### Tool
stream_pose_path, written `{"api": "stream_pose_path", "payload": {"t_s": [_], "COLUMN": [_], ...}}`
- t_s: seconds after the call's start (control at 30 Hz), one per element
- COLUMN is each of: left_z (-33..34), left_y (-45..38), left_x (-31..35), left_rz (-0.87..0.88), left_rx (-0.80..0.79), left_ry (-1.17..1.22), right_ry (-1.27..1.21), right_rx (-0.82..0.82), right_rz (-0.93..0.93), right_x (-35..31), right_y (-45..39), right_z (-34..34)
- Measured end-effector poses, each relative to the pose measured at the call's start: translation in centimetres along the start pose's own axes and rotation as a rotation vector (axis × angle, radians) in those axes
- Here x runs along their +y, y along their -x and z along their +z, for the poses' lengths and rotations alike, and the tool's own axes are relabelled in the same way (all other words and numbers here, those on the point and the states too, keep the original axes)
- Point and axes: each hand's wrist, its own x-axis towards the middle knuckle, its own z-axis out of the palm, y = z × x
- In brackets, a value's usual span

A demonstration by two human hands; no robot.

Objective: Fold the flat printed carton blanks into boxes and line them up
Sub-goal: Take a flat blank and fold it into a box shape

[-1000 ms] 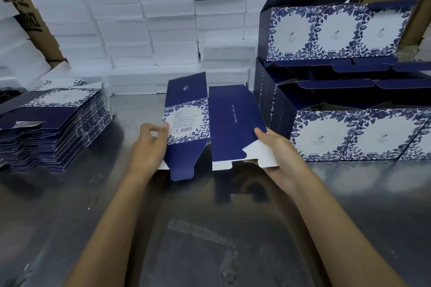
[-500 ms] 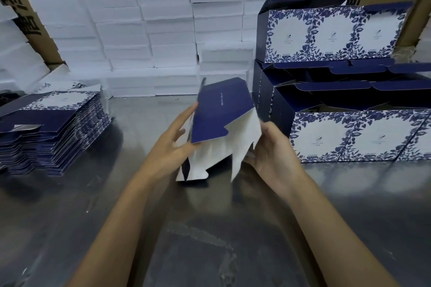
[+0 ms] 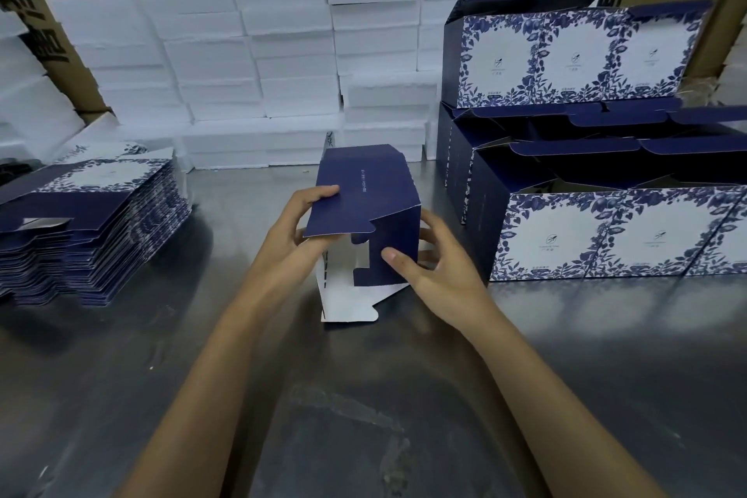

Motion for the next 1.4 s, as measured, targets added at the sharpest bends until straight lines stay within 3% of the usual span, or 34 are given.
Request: {"api": "stream_pose_path", "payload": {"t_s": [0.13,0.27,0.47,0.77,1.4], "left_z": [0.4,0.8,0.8,1.1,1.4], "left_y": [0.1,0.0,-0.1,0.0,0.1], "left_x": [0.2,0.0,-0.2,0.0,-0.1], "left_rz": [0.015,0.054,0.057,0.057,0.061], "left_rx": [0.021,0.129,0.137,0.127,0.142], "left_ry": [0.011,-0.01,-0.018,-0.017,0.014], "right_ry": [0.14,0.255,0.617,0.567,0.533], "right_rx": [0.06,-0.03,-0.101,-0.136,-0.031], "right_rz": [-0.008,-0.025,0.003,-0.024,-0.162], "right_x": [0.3,0.2,0.5,0.9,-0.8], "right_y": [-0.1,-0.3,-0.3,-0.9,-0.8], "right_z": [0.4,-0.5,-1.6,-1.6,-1.8]}}
